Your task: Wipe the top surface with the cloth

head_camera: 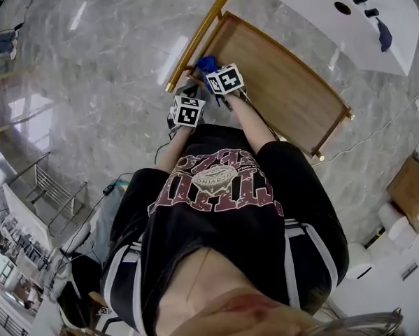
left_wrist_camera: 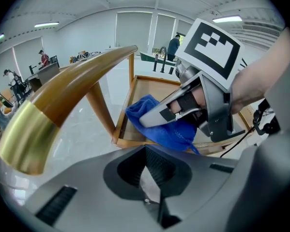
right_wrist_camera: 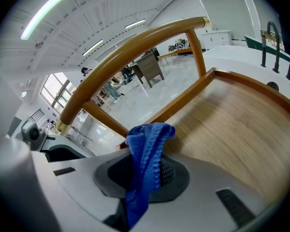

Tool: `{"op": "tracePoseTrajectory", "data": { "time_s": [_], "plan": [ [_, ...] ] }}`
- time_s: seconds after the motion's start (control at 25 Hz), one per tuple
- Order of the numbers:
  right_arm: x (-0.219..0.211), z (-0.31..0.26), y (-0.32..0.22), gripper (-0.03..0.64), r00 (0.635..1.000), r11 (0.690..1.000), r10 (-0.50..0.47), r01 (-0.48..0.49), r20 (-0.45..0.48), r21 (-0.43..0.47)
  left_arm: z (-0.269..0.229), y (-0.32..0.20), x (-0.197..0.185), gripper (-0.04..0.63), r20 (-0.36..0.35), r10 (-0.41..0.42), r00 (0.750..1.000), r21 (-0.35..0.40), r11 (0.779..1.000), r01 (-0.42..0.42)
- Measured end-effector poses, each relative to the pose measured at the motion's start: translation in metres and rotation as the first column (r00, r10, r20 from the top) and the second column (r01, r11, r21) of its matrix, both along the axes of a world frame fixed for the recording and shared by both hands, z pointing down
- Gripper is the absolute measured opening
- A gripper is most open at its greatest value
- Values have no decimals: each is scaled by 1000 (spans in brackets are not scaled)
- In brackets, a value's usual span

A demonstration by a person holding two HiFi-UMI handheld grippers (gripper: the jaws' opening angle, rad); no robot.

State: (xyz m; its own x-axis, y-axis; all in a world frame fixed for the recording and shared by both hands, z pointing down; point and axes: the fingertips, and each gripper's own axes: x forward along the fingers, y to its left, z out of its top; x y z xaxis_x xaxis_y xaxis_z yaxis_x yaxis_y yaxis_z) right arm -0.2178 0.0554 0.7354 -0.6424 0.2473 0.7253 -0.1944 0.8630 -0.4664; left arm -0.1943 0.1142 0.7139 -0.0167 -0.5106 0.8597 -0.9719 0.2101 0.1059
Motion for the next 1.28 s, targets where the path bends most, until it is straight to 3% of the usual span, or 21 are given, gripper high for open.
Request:
{"op": "tracePoseTrajectory", "data": {
  "time_s": [0.6, 1.28],
  "plan": [
    [39, 2, -13, 57, 997, 997, 78, -79, -19, -18, 3, -21, 19, 46, -5, 125, 992, -29, 992, -125],
    [90, 4, -31, 57, 972, 972, 234, -234, -22, -27, 9, -43, 61, 46, -19, 304, 952, -50, 951, -305]
  ]
}}
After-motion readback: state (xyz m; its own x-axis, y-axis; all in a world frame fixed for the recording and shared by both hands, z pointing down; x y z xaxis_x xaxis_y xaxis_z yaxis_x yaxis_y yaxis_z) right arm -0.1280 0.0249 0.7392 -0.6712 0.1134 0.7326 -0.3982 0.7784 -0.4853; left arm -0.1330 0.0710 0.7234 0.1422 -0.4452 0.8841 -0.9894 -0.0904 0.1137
